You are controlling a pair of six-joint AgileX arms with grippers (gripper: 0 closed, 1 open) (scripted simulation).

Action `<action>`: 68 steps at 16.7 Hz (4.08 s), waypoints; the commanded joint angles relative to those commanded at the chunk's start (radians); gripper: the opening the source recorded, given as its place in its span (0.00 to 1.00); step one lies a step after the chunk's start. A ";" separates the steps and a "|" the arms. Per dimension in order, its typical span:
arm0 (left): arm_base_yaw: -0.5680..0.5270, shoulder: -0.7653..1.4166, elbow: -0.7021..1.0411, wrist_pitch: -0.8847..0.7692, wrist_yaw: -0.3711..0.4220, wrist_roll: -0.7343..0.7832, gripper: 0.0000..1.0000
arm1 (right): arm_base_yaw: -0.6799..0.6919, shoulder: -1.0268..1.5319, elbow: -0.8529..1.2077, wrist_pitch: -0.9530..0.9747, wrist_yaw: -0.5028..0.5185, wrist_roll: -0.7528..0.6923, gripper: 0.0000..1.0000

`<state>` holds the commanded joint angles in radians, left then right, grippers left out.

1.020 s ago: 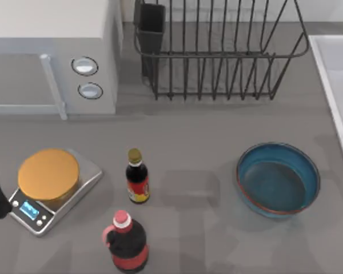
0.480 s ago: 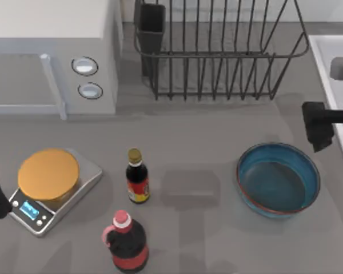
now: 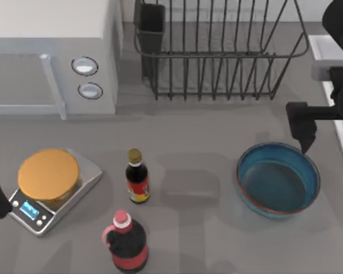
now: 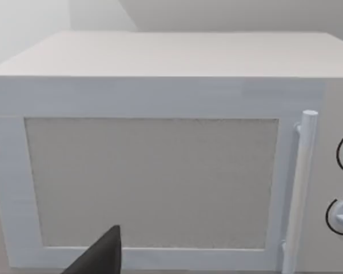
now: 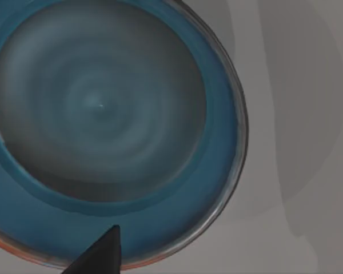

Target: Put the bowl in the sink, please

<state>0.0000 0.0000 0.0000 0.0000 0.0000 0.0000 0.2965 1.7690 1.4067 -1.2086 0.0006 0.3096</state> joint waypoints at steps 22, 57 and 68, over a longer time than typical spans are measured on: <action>0.000 0.000 0.000 0.000 0.000 0.000 1.00 | 0.003 0.118 -0.267 0.385 0.000 0.005 0.70; 0.000 0.000 0.000 0.000 0.000 0.000 1.00 | -0.003 -0.005 0.194 -0.198 0.000 -0.003 0.00; 0.000 0.000 0.000 0.000 0.000 0.000 1.00 | -0.138 -0.057 -0.048 0.259 -0.168 -0.063 0.00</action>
<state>0.0000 0.0000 0.0000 0.0000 0.0000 0.0000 0.1587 1.7123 1.3588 -0.9497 -0.1673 0.2463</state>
